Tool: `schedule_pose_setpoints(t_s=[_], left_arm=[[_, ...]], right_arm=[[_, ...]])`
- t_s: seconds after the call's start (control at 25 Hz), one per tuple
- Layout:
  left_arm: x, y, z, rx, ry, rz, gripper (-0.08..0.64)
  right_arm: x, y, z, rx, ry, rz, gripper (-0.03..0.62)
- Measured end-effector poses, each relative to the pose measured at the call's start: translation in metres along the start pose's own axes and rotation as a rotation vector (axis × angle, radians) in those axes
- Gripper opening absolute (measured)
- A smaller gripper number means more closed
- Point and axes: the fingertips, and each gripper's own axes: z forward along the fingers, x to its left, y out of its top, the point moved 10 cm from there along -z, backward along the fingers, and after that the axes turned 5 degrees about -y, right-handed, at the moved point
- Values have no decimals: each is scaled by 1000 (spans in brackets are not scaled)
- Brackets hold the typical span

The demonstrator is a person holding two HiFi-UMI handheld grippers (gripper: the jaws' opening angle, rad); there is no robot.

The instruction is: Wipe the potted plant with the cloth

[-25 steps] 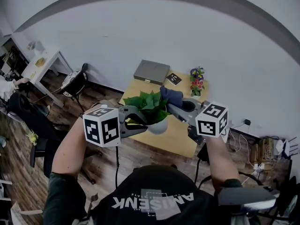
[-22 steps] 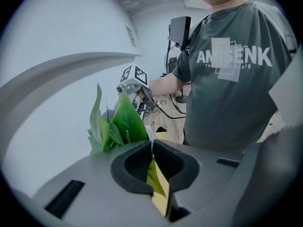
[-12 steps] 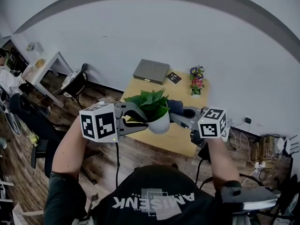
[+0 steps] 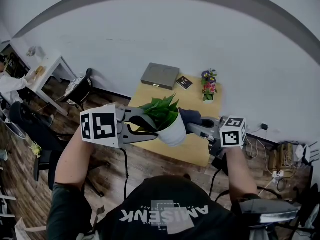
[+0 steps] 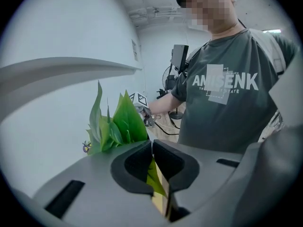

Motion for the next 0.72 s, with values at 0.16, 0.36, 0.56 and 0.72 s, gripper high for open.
schedule_pose_setpoints(t_s=[0.16, 0.36, 0.56, 0.72], left_arm=[[-1, 4, -1, -44, -47, -9, 17], [-4, 10, -3, -83, -63, -18, 17], [-4, 10, -3, -106, -71, -34, 17], [-3, 9, -5, -135, -72, -64, 17]], right_arm=[[-4, 20, 0, -36, 70, 3, 37], [-3, 31, 14, -11, 203, 15, 37], [-11, 38, 25, -20, 328, 48, 37], [-15, 41, 31, 11, 476, 62, 37]])
